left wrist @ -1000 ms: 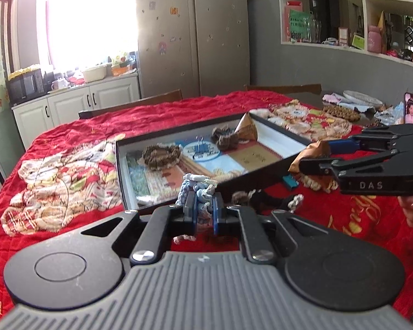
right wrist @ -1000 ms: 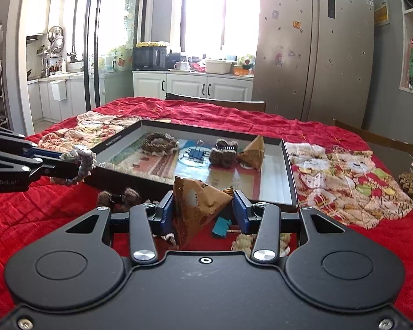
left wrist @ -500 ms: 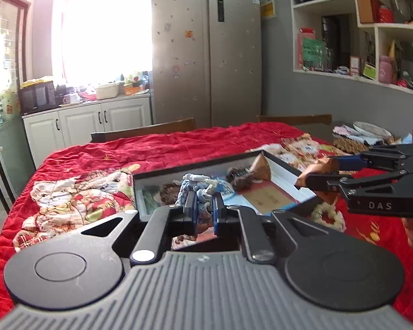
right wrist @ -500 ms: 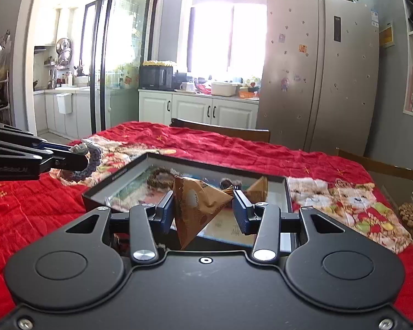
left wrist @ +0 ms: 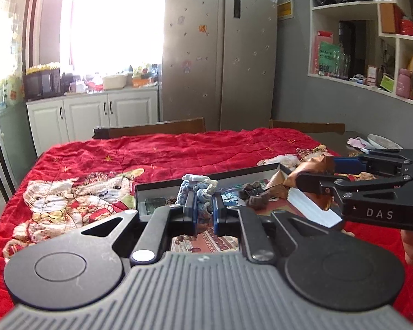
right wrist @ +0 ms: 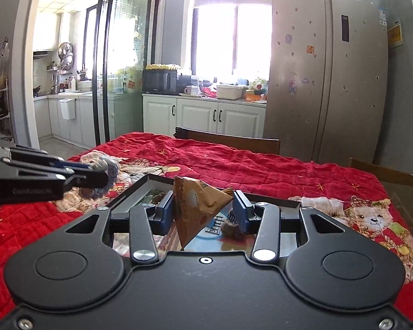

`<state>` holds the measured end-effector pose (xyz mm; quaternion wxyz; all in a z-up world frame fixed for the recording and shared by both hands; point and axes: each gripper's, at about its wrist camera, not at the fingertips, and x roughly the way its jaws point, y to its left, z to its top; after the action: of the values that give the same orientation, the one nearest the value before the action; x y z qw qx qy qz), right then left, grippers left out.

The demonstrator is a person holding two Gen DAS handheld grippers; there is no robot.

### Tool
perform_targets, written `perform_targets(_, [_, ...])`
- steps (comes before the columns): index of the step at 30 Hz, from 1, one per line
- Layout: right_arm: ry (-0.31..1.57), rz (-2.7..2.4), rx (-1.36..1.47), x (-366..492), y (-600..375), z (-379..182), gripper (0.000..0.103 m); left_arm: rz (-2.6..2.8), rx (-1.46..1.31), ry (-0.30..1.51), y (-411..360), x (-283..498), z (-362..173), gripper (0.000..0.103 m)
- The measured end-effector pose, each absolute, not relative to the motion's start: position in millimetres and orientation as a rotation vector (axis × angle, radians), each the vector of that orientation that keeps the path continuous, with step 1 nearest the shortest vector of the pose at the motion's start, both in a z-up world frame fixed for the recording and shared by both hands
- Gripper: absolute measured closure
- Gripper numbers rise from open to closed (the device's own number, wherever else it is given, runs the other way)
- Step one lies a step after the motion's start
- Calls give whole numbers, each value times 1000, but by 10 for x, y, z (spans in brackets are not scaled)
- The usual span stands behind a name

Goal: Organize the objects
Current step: 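Carry the blue ring and paper pyramid up and over the black box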

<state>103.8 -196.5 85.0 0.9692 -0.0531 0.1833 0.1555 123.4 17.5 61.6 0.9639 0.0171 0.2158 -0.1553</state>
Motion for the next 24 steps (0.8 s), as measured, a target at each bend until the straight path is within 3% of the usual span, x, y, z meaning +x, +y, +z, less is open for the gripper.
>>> perform_targets(24, [514,277,-48,2098,-1692,100,60,-228,49,559,-20,1976,4,90])
